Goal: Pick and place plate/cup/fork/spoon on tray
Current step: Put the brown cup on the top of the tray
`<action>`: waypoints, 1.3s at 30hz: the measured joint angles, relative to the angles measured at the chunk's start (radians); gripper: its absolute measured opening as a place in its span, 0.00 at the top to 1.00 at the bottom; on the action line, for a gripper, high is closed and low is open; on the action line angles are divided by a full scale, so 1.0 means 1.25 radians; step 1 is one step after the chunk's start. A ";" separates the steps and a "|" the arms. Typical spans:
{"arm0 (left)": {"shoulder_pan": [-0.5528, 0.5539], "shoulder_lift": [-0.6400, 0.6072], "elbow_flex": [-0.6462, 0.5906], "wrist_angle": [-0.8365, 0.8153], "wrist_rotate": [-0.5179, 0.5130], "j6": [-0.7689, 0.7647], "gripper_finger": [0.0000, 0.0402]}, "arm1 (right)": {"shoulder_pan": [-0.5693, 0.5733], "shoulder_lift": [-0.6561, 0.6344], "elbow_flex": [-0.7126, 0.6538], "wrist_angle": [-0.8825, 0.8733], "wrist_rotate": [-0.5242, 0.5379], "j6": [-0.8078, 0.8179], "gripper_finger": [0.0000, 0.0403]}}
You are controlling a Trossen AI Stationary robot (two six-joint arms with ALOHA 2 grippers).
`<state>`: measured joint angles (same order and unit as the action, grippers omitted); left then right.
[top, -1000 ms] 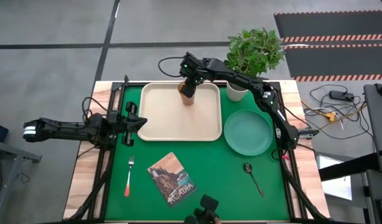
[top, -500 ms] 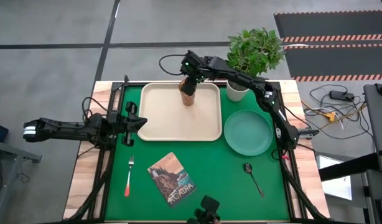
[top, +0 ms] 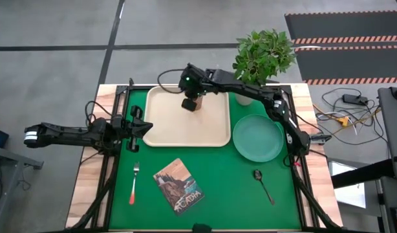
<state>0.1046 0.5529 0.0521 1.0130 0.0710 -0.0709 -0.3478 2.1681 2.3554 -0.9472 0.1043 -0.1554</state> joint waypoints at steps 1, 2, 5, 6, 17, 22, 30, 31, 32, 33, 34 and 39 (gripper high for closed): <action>0.000 0.000 0.000 0.000 0.000 0.000 1.00 | 0.007 0.000 0.000 0.013 0.000 -0.006 0.93; 0.000 0.000 0.000 0.000 0.000 0.000 1.00 | 0.014 0.002 0.000 0.028 0.000 -0.015 0.94; 0.000 0.000 0.000 0.000 0.000 0.000 1.00 | 0.027 0.011 0.000 0.057 0.000 -0.024 0.97; 0.000 0.000 0.000 0.000 0.000 0.000 1.00 | 0.029 0.015 0.000 0.062 0.000 -0.024 0.97; 0.000 0.000 0.000 0.000 0.000 0.000 1.00 | 0.027 0.069 0.000 0.056 0.149 -0.037 0.98; 0.000 0.002 0.000 0.000 0.000 0.000 1.00 | 0.025 0.069 0.000 0.045 0.151 -0.034 0.98; 0.000 0.001 -0.001 -0.001 0.000 0.000 1.00 | 0.021 0.069 0.000 -0.025 0.197 -0.023 0.98; 0.000 0.002 -0.001 -0.001 0.000 0.000 1.00 | 0.020 0.069 0.000 -0.031 0.198 -0.021 0.98; 0.000 0.002 -0.001 -0.001 0.000 0.000 1.00 | 0.019 0.069 0.000 -0.038 0.198 -0.016 0.98; 0.000 0.002 -0.001 -0.001 0.000 0.000 1.00 | 0.017 0.069 0.000 -0.045 0.199 -0.014 0.98; 0.000 0.002 -0.001 -0.001 0.000 0.000 1.00 | 0.016 0.069 0.000 -0.051 0.199 -0.010 0.98; 0.000 0.002 -0.001 -0.001 0.000 0.000 1.00 | 0.015 0.068 0.000 -0.061 0.197 -0.015 0.98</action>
<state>0.1047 0.5556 0.0509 1.0122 0.0708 -0.0711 -0.3297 2.2533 2.3550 -1.0233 0.3508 -0.1745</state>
